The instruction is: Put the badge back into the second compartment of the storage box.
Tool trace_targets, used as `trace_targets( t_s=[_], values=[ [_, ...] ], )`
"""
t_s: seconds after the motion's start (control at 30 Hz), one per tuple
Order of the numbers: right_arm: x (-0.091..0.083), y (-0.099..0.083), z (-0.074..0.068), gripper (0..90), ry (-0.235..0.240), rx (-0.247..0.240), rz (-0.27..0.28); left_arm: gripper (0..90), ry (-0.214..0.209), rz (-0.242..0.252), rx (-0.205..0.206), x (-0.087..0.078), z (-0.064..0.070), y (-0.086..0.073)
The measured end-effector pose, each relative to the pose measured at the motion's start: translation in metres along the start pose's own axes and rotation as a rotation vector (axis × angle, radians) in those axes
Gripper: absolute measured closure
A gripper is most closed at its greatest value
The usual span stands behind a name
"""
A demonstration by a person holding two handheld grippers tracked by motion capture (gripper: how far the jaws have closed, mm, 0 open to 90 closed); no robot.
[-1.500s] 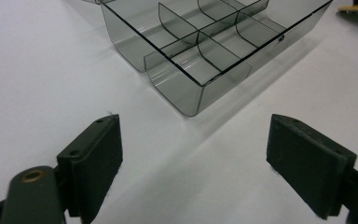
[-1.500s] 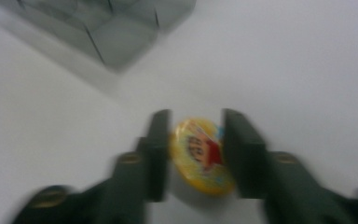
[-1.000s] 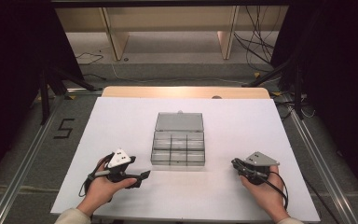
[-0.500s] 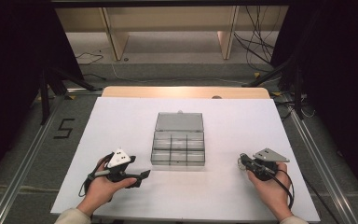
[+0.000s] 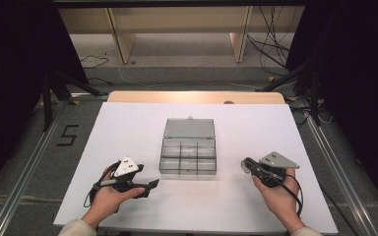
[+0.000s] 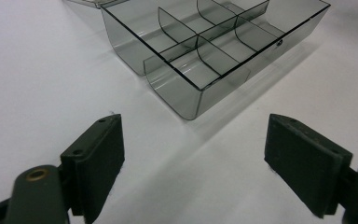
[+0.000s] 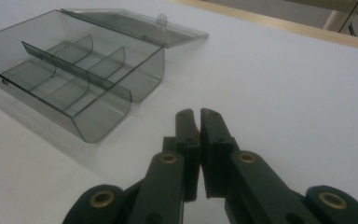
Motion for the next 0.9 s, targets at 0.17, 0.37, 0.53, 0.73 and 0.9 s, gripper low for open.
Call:
trace_targets(
  t_s=[0.17, 0.37, 0.53, 0.73, 0.9],
  values=[
    [0.004, 0.01, -0.005, 87.0, 0.012, -0.002, 0.021, 19.7, 0.0, 0.0, -0.002, 0.0, 0.0, 0.0],
    [0.01, 0.023, -0.014, 87.0, 0.031, -0.01, 0.042, 19.7, -0.002, 0.0, -0.008, 0.001, 0.001, -0.001],
    [0.016, 0.036, -0.023, 87.0, 0.052, -0.016, 0.068, 19.7, -0.003, -0.001, -0.005, 0.001, 0.001, -0.001],
    [0.025, 0.048, -0.036, 87.0, 0.074, -0.029, 0.085, 19.7, -0.004, 0.0, -0.008, 0.001, 0.001, -0.001],
    [0.032, 0.055, -0.044, 87.1, 0.087, -0.035, 0.091, 19.8, -0.004, 0.0, -0.008, 0.001, 0.0, -0.001]
  ],
)
Point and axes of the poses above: each handheld gripper's, and its own axes: x roughly forward along the jaws, y roughly out of its top, z roughly to its right, the point moved 3 cm from there along x, roughly forward along the jaws, and after that the axes turned 2 degrees about -y, right-handed, at the moved point
